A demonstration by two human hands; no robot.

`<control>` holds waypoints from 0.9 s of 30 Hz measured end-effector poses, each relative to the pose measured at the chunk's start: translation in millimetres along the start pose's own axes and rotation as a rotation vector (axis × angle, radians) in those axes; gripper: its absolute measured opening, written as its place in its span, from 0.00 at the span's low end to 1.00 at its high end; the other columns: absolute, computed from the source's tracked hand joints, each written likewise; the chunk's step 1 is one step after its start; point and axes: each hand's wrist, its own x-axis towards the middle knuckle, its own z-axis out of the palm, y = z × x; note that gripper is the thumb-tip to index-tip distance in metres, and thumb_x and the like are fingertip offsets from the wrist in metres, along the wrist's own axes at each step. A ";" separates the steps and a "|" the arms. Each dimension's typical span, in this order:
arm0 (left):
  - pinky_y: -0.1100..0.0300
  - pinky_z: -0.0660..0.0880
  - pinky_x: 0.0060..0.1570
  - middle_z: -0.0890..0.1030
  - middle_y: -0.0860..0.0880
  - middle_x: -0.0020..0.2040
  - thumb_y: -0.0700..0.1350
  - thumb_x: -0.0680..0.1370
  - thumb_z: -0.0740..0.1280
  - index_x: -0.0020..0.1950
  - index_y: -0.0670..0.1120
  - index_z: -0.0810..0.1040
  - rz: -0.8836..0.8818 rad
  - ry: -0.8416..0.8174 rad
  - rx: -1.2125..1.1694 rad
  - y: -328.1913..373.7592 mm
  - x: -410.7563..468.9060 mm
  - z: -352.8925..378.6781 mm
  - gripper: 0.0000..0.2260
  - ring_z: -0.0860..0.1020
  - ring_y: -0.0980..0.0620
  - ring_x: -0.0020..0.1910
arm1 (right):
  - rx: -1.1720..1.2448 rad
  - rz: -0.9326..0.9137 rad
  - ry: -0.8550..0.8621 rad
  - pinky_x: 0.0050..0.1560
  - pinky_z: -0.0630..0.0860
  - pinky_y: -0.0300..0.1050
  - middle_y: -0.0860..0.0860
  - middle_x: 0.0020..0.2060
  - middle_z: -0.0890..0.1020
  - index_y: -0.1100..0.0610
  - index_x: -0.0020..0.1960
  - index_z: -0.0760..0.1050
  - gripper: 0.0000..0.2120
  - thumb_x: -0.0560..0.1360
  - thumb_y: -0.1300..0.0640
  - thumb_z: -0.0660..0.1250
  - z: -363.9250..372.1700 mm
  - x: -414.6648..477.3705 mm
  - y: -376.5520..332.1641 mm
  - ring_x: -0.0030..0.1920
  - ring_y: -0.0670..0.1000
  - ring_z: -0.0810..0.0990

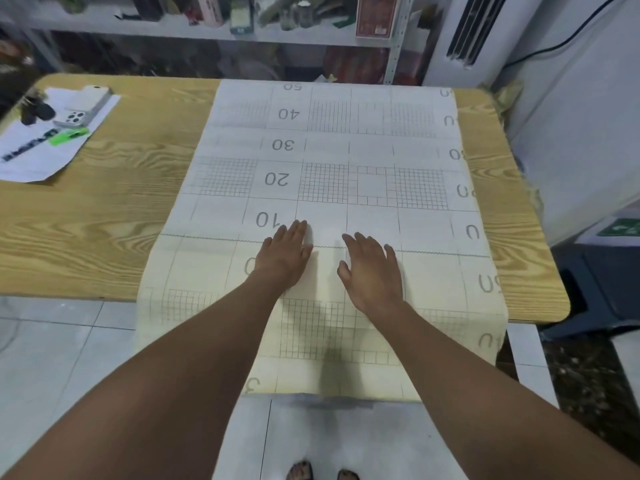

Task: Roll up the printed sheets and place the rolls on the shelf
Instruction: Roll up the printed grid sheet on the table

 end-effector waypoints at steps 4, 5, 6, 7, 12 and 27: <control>0.50 0.51 0.70 0.47 0.51 0.76 0.51 0.82 0.45 0.75 0.48 0.43 -0.003 0.003 -0.031 -0.9 17.6 -9.5 0.23 0.46 0.50 0.74 | -0.014 -0.013 -0.019 0.72 0.48 0.52 0.51 0.73 0.61 0.53 0.74 0.56 0.22 0.81 0.51 0.51 2.5 2.3 3.6 0.73 0.51 0.57; 0.50 0.51 0.70 0.47 0.51 0.76 0.51 0.82 0.45 0.75 0.48 0.44 0.001 0.014 -0.037 -1.8 20.5 -11.2 0.23 0.47 0.50 0.74 | -0.022 -0.015 -0.025 0.72 0.49 0.51 0.51 0.73 0.62 0.53 0.74 0.57 0.22 0.81 0.51 0.51 2.8 3.1 4.5 0.73 0.51 0.58; 0.50 0.51 0.70 0.47 0.51 0.76 0.51 0.82 0.46 0.75 0.48 0.44 0.006 0.025 -0.043 -2.5 22.3 -12.1 0.23 0.47 0.50 0.74 | -0.031 -0.015 -0.030 0.71 0.50 0.51 0.51 0.72 0.62 0.53 0.73 0.58 0.22 0.81 0.50 0.51 3.1 3.7 5.3 0.72 0.51 0.59; 0.50 0.51 0.70 0.47 0.51 0.76 0.51 0.82 0.46 0.75 0.48 0.44 0.013 0.031 -0.046 -2.7 22.9 -12.7 0.23 0.47 0.49 0.74 | -0.040 -0.015 -0.040 0.71 0.52 0.52 0.51 0.72 0.63 0.54 0.73 0.59 0.21 0.81 0.50 0.51 3.6 4.5 5.9 0.71 0.51 0.60; 0.52 0.50 0.70 0.48 0.51 0.76 0.51 0.82 0.47 0.75 0.48 0.45 0.054 0.075 -0.091 -1.8 10.7 -9.1 0.23 0.48 0.50 0.74 | -0.041 0.015 -0.145 0.72 0.48 0.53 0.51 0.76 0.54 0.54 0.75 0.55 0.23 0.81 0.48 0.49 4.1 16.1 6.5 0.75 0.53 0.52; 0.50 0.52 0.71 0.47 0.51 0.76 0.49 0.81 0.48 0.75 0.47 0.50 0.116 -0.025 0.020 -15.1 20.0 -4.0 0.22 0.47 0.49 0.74 | -0.031 0.061 -0.201 0.72 0.49 0.56 0.52 0.75 0.57 0.53 0.74 0.56 0.24 0.81 0.46 0.50 -5.8 54.4 -10.2 0.74 0.56 0.55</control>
